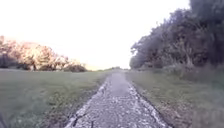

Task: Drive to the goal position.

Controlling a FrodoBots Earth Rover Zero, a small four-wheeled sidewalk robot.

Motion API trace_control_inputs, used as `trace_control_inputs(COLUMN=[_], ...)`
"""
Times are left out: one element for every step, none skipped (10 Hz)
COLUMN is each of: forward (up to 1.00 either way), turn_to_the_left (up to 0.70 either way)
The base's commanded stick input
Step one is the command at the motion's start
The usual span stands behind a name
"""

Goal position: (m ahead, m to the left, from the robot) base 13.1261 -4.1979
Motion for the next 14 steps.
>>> trace_control_inputs(forward=[0.68, 0.68, 0.68, 0.68, 0.68, 0.68, 0.68, 0.68, 0.68, 0.68, 0.68, 0.68, 0.68, 0.68], turn_to_the_left=[0.00, 0.00, 0.00, 0.00, 0.00, 0.00, 0.00, 0.00, 0.00, 0.00, 0.00, 0.00, 0.00, 0.00])
